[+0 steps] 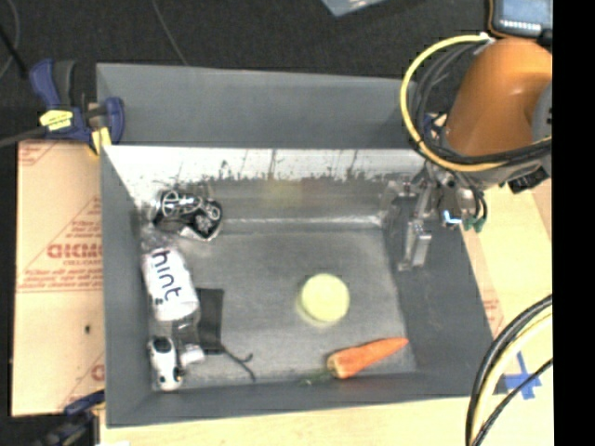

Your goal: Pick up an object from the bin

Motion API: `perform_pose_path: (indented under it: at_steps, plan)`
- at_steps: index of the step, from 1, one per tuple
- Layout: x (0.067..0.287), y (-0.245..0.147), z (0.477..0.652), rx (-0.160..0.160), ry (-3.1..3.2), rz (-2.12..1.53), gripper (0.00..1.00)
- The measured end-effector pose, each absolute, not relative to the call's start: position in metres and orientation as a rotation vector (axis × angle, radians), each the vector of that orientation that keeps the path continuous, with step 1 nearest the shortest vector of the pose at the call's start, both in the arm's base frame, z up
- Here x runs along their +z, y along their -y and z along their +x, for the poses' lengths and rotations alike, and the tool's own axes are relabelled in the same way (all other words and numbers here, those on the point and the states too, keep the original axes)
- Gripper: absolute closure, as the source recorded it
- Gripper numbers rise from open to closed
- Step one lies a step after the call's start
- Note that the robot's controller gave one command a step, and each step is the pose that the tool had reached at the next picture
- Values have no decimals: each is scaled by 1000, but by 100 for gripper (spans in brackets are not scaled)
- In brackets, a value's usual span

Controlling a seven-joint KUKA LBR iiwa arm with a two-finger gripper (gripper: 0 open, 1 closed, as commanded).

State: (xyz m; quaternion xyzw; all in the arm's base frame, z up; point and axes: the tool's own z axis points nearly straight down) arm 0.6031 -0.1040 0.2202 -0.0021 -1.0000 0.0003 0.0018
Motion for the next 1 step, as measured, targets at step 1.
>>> perform_pose_path:
  at_steps: [1]
  plan:
    - [225, 104, 604, 3, 3146, -4, 0]
